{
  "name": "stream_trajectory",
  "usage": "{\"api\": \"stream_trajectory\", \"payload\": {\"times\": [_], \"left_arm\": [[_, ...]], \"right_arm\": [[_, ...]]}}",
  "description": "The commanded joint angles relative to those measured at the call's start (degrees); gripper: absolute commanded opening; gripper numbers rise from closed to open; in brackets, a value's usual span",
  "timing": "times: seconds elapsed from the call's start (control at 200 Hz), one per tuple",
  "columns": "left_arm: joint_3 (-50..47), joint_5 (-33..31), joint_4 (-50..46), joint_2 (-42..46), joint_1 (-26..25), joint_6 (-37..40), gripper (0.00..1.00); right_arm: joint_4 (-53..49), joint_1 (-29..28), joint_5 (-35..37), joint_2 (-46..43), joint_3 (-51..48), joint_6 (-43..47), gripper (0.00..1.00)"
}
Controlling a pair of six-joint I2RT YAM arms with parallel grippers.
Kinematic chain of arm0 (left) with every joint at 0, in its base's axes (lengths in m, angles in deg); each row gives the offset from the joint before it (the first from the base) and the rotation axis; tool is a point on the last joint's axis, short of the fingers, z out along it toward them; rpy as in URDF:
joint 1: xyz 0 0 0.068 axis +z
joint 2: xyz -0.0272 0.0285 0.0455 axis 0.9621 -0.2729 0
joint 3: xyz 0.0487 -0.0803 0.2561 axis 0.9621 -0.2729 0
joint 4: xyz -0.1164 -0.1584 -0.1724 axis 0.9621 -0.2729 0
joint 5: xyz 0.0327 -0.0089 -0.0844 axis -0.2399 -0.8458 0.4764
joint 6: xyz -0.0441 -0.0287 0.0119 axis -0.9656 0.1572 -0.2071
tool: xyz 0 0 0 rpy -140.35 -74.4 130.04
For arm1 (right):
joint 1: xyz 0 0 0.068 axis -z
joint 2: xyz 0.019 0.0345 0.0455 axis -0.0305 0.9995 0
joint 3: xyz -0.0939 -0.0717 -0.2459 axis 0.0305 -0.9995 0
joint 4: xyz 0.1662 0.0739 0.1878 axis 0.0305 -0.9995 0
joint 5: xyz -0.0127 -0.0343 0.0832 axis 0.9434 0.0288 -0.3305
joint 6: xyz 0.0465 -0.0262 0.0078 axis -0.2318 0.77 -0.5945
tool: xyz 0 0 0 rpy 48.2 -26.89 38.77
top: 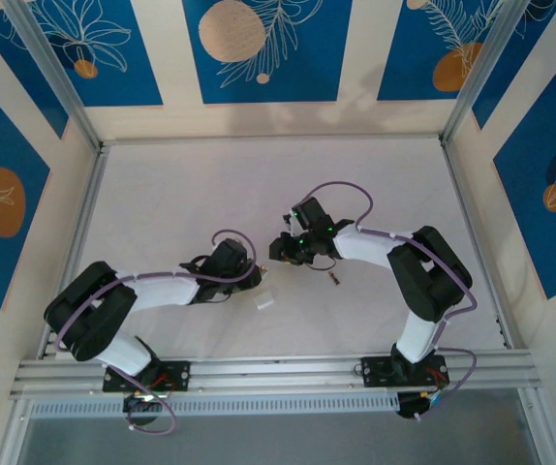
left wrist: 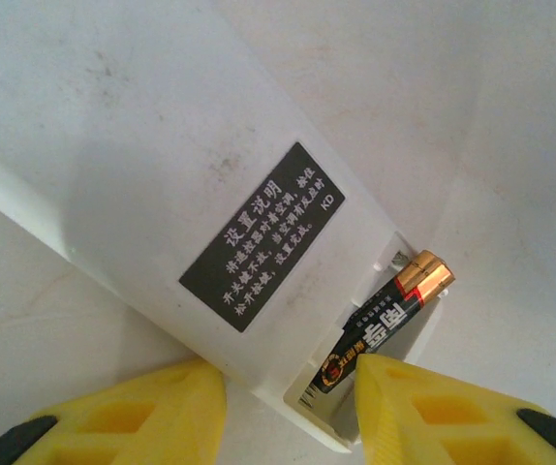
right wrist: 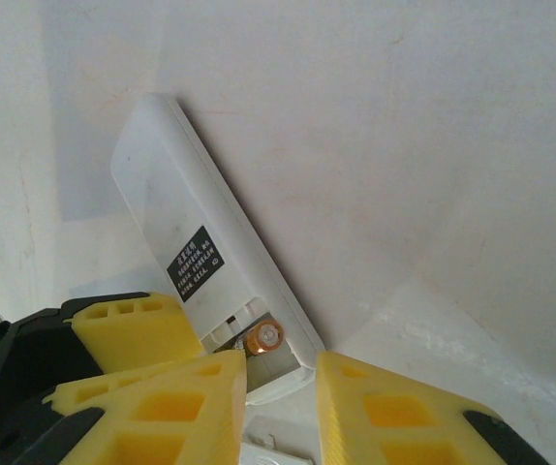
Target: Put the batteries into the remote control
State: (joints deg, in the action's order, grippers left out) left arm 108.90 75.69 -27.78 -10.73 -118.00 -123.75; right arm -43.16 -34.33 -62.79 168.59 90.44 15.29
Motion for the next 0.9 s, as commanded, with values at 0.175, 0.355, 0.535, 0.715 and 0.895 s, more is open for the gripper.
{"api": "stream_trajectory", "payload": {"times": [0.175,0.355,0.535,0.715,0.895], "left_arm": [[-2.1,-1.3,-4.0,-2.1,-1.5,2.7,0.46],[-2.3,-2.6,-4.6,-1.6,-1.6,3.1,0.44],[-2.8,-4.5,-5.7,-1.5,-1.6,3.2,0.34],[-2.5,-5.6,-5.7,-1.3,-1.6,3.1,0.33],[-2.2,-4.9,-5.0,-2.3,-1.6,3.5,0.35]], "right_arm": [[0.3,0.0,-0.6,-1.4,-0.9,-0.7,0.27],[0.3,-0.1,-0.6,-1.6,-0.9,-0.7,0.27],[0.2,-0.4,-0.5,-1.8,-0.9,-0.7,0.27],[0.4,-0.9,-0.4,-1.7,-1.1,-0.7,0.27],[0.5,-1.1,-0.8,-1.4,-0.8,-0.4,0.27]]}}
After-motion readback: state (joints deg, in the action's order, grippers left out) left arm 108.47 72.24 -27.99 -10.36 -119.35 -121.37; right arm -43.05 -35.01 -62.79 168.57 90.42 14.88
